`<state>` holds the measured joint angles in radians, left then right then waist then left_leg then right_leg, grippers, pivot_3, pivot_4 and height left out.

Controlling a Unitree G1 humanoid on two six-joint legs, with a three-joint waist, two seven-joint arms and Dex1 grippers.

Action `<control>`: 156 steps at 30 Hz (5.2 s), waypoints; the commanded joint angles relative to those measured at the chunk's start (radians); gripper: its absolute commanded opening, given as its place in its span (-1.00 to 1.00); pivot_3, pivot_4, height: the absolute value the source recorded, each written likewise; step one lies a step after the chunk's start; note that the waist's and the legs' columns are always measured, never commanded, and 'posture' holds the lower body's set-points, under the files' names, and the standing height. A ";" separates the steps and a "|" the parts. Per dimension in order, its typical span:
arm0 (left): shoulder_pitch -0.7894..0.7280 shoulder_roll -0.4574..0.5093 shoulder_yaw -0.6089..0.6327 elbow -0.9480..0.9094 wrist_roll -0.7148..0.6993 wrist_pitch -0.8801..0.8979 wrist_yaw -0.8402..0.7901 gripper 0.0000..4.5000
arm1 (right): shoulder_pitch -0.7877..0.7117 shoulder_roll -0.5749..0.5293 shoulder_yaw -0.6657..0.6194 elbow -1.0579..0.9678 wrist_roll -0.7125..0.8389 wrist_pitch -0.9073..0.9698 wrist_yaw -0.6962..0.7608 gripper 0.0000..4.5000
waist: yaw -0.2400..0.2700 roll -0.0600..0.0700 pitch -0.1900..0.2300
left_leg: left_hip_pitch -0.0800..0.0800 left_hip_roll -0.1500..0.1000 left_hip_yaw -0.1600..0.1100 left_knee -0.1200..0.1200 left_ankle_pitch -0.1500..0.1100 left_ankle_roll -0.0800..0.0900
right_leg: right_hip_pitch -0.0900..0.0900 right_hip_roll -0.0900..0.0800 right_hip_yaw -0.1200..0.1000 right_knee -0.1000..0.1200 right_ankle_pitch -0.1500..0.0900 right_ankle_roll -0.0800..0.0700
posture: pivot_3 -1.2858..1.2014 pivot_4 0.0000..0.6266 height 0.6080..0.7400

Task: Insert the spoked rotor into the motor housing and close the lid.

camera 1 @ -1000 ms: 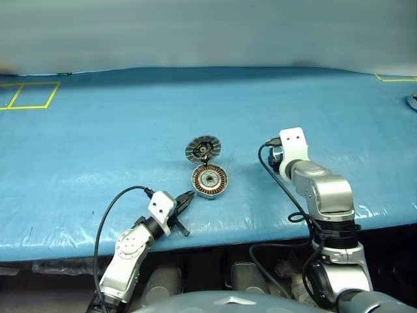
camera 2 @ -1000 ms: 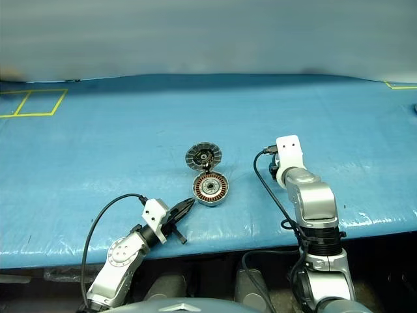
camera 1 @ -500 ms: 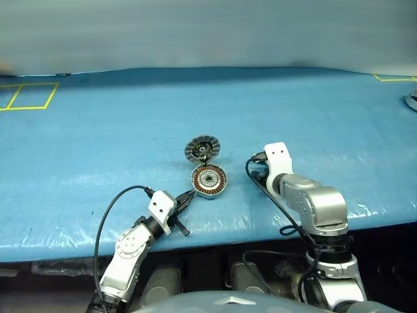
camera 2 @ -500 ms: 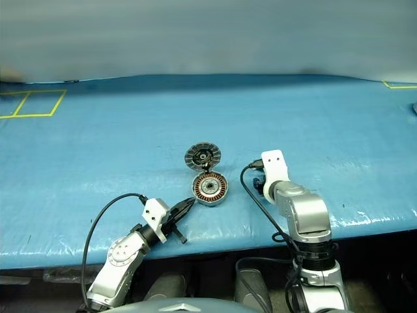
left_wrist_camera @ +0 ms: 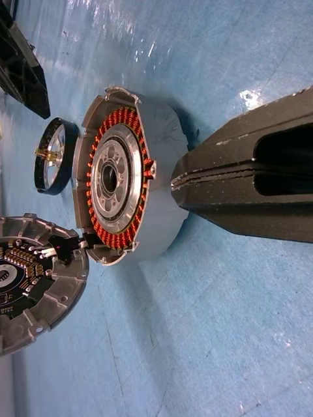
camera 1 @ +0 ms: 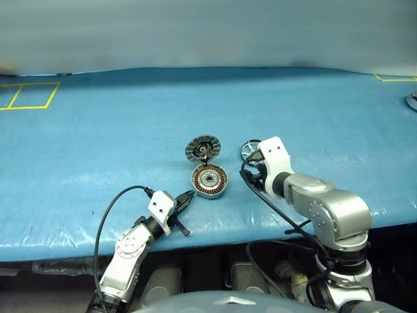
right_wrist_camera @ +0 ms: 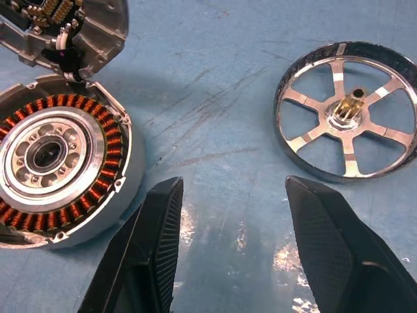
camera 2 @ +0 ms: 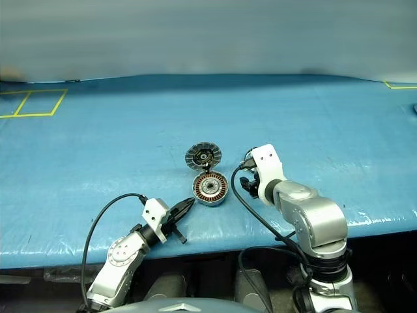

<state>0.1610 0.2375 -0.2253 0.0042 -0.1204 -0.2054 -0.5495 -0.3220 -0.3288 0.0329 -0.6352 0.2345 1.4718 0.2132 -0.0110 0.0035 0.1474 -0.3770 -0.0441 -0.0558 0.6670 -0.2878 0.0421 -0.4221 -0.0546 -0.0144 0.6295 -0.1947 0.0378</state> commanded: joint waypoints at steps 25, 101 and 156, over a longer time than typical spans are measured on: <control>-0.013 0.002 0.013 -0.032 0.000 -0.021 -0.007 -1.00 | -0.133 -0.110 0.289 0.518 -0.275 -0.464 0.021 -0.66 | 0.002 -0.001 0.000 | 0.000 0.000 0.002 0.001 0.000 0.000 | 0.000 -0.001 0.001 0.000 0.001 0.001 | 0.03 -0.52 1.00; -0.101 -0.382 0.226 -0.321 -1.786 0.765 0.358 0.99 | 0.075 0.425 0.128 0.096 1.601 -0.921 -0.405 -1.00 | -0.023 0.000 0.003 | -0.002 0.002 0.006 0.012 -0.001 0.003 | -0.002 0.011 0.015 0.009 -0.005 -0.001 | 0.03 -0.52 1.00; -0.176 -0.373 0.257 -0.363 -1.796 0.721 0.322 -0.82 | 0.225 0.260 -0.031 0.059 1.444 -1.022 -0.448 -0.05 | -0.003 -0.001 0.004 | -0.006 0.002 0.006 0.009 -0.003 0.006 | -0.002 0.011 0.015 -0.002 -0.002 -0.002 | 0.03 -0.52 1.00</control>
<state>0.0484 -0.0601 0.0239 -0.2889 -1.9221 0.5328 -0.1964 -0.1007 -0.0726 0.0336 -0.5477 1.6685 0.4763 -0.2509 -0.0137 0.0029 0.1515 -0.3827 -0.0418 -0.0498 0.6763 -0.2906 0.0485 -0.4243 -0.0439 0.0003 0.6270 -0.1966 0.0357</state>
